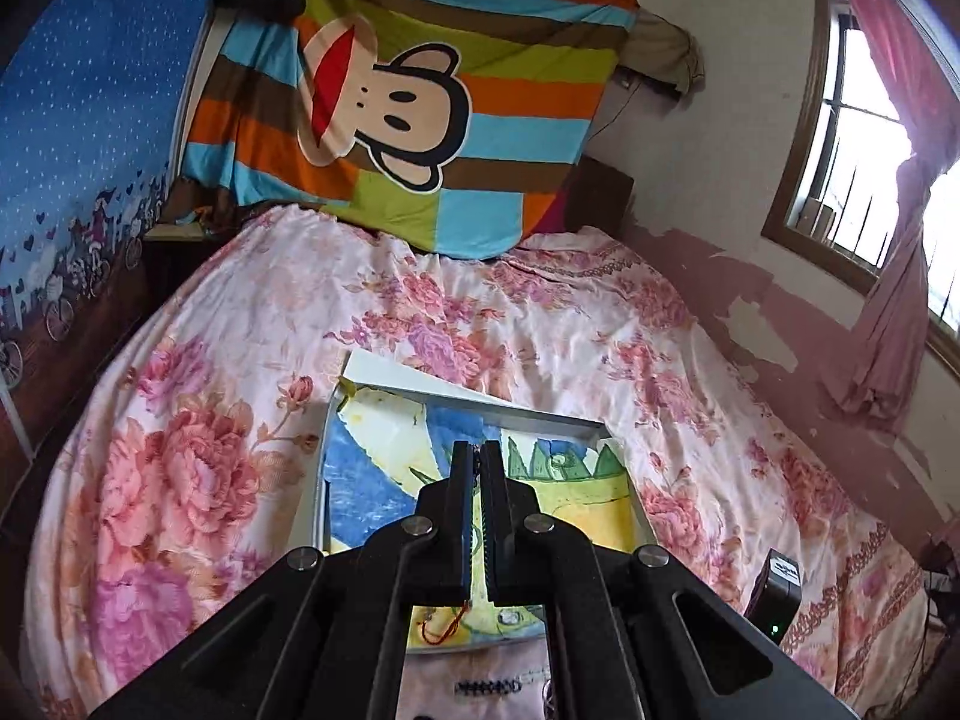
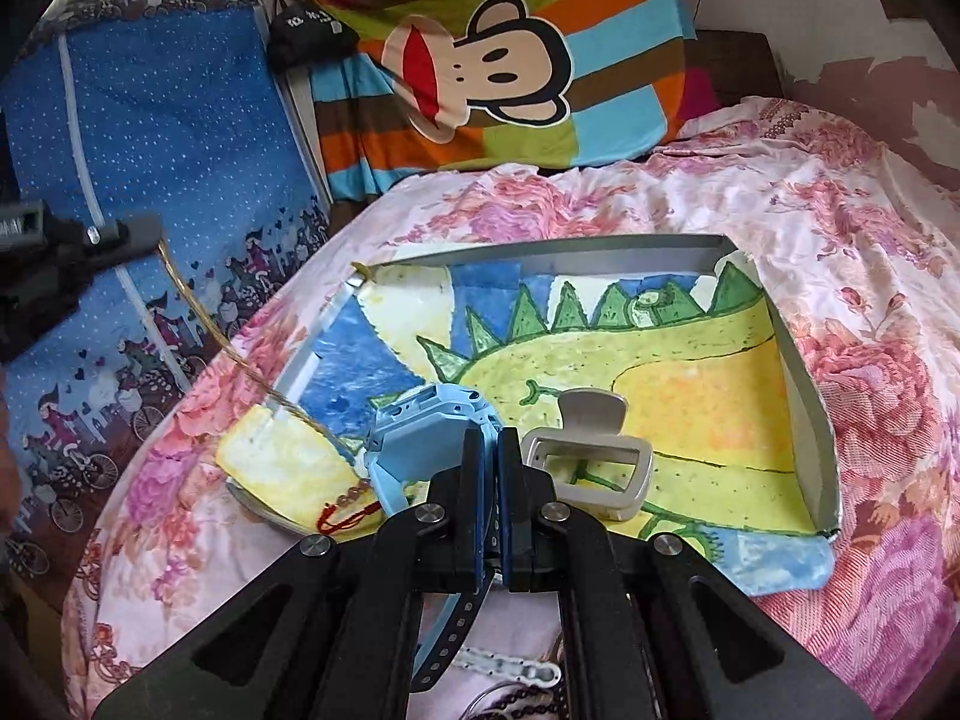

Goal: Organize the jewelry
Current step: 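Carry the gold chain into the tray with the left tool while the right tool places the smartwatch there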

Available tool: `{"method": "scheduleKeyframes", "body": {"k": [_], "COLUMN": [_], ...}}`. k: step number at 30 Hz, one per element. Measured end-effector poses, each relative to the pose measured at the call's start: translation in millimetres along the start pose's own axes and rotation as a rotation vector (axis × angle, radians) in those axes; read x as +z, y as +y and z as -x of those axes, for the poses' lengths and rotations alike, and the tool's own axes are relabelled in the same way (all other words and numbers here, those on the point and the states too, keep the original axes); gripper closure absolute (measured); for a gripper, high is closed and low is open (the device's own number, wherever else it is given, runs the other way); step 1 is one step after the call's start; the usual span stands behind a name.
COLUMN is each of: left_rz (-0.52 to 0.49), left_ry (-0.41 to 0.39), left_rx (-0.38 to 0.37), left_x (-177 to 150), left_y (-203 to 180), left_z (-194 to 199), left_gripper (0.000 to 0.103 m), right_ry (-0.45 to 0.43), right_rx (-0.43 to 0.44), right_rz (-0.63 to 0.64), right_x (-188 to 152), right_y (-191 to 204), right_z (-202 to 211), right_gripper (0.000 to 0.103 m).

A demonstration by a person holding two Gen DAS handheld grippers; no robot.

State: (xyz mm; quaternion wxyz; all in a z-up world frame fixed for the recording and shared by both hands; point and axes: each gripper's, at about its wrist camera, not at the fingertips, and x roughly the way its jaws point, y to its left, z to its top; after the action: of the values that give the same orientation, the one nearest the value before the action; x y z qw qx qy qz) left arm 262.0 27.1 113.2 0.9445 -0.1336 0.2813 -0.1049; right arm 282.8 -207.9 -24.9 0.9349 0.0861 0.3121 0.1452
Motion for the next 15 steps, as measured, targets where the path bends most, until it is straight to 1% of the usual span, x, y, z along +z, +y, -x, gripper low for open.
{"method": "scheduleKeyframes", "body": {"k": [3, 6, 11, 15], "left_rz": [0.031, 0.052, 0.083, 0.073], "left_ry": [0.027, 0.068, 0.150, 0.219], "left_rx": [0.000, 0.015, 0.041, 0.074], "left_x": [-11.7, -31.1, -63.7, -85.7], "left_y": [8.5, 18.2, 34.2, 39.0], "left_z": [-21.9, -43.1, -72.3, -91.7], "left_gripper": [0.100, 0.100, 0.100, 0.100], "right_ry": [0.020, 0.043, 0.042, 0.042], "right_rx": [-0.003, -0.006, -0.012, -0.012], "right_rz": [-0.006, 0.001, 0.028, 0.028], "right_x": [-2.5, -7.4, -7.6, -7.8], "right_y": [-1.1, -0.4, 4.6, 4.8], "right_z": [-8.4, -14.6, -15.0, -14.5], "right_gripper": [0.099, 0.098, 0.096, 0.096]}}
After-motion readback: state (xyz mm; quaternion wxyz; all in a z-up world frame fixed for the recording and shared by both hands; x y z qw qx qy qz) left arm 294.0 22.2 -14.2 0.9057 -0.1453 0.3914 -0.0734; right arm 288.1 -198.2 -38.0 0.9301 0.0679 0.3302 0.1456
